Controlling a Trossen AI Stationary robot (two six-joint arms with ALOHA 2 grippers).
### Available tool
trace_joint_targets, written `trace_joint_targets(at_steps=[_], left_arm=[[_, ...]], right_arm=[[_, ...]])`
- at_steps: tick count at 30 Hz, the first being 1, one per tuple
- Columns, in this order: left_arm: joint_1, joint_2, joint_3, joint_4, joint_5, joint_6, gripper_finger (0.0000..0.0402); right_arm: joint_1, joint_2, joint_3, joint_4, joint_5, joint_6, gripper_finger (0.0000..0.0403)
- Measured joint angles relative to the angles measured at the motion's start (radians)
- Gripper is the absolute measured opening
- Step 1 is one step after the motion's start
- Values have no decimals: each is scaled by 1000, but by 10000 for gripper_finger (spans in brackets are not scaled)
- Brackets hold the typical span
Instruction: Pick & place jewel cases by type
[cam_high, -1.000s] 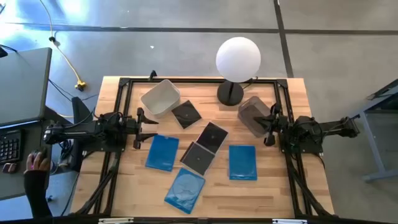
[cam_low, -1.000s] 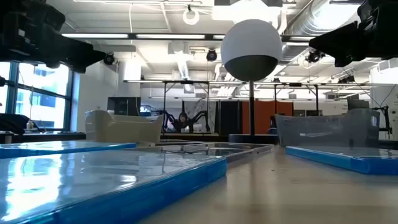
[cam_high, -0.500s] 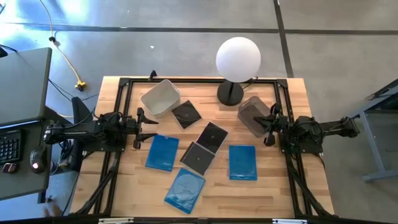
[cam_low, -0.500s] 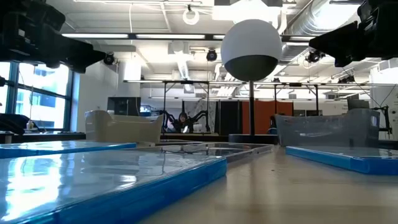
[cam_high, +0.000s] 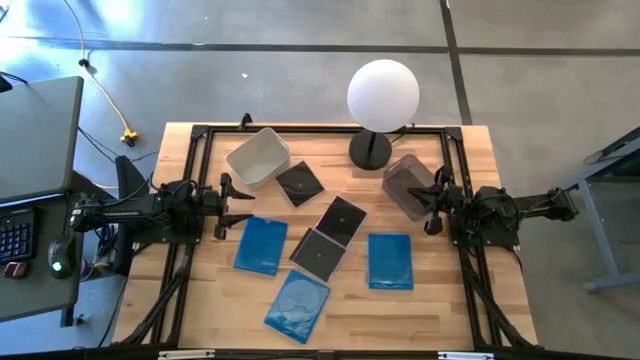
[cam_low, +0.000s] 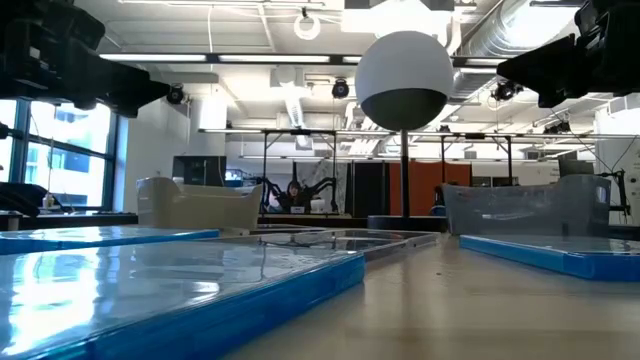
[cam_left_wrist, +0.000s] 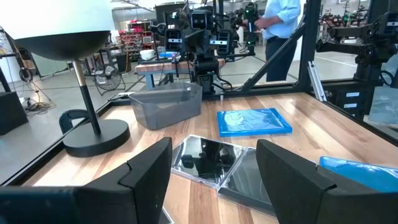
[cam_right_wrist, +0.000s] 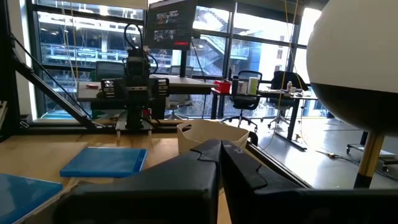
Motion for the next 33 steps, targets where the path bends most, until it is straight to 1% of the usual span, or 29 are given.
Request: trace_joint_targets(at_steps=[33], left_arm=[[0, 0, 0, 0, 0, 0, 230]], right_arm=[[0, 0, 0, 0, 0, -1, 4]])
